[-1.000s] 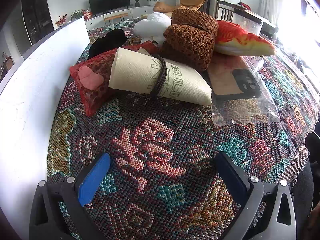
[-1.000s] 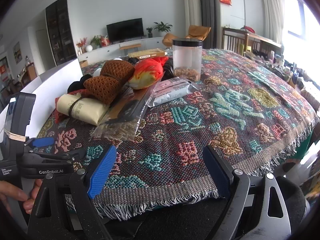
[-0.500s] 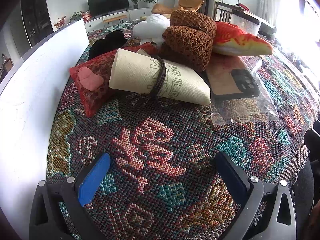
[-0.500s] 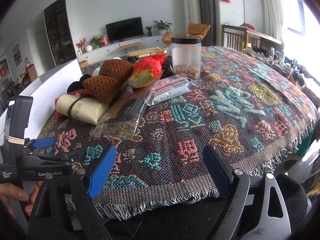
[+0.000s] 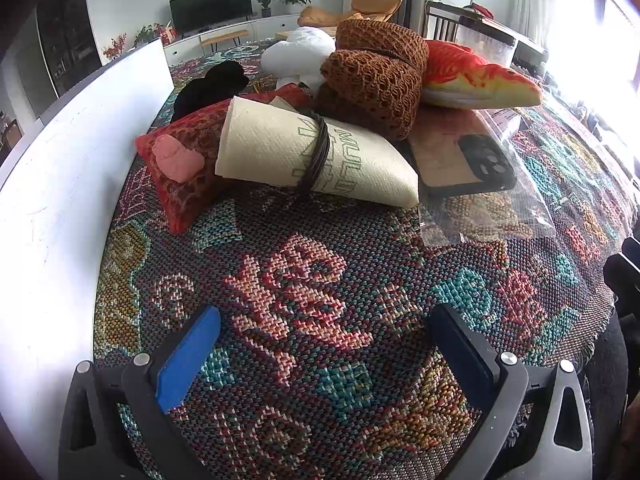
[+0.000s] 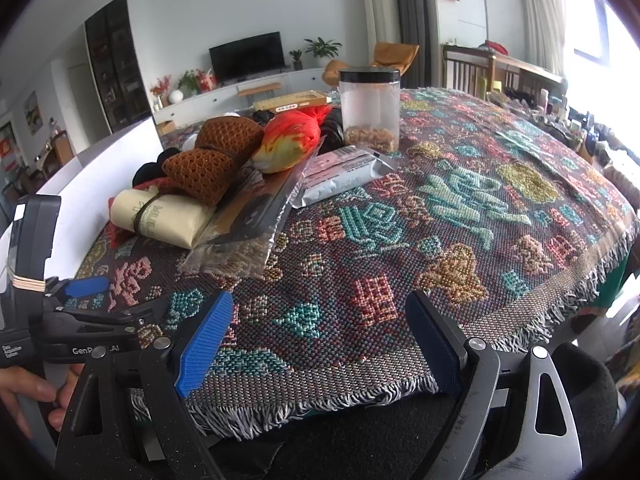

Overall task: Organize soft objects
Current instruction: 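Grasp the beige rolled towel with the left gripper and lift it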

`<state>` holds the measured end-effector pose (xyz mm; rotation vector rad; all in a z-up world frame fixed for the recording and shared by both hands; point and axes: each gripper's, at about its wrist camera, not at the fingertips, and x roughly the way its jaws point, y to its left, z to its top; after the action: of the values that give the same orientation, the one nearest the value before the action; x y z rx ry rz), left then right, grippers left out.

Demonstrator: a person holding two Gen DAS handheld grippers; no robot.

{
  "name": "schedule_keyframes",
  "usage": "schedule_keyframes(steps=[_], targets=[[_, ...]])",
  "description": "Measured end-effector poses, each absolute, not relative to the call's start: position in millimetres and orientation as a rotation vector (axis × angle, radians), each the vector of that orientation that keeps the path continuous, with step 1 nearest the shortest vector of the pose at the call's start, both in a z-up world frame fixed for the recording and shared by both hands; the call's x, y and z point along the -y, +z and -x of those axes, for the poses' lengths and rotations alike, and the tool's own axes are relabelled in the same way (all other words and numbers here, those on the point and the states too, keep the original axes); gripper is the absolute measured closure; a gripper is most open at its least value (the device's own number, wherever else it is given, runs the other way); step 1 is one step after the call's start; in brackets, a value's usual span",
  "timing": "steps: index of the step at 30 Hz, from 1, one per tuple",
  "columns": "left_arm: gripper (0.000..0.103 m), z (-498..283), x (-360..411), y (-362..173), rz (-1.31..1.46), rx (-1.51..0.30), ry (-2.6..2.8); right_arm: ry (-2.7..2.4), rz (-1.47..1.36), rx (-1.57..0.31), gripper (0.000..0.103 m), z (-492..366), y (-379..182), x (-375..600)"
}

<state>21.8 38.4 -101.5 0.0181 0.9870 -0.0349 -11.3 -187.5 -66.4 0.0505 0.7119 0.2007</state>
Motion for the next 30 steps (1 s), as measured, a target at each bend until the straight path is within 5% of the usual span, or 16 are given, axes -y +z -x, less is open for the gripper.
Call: schedule_keyframes(steps=[18,30], targets=[[0.000,-148,-84,-97,0.053,-1.054,0.078,0.201,-0.072,-0.721,0.013,10,-69,191],[0.000,-139,-92,-102,0.036,-0.956,0.039,0.188,-0.173,-0.812,0.013,-5,-69,208]])
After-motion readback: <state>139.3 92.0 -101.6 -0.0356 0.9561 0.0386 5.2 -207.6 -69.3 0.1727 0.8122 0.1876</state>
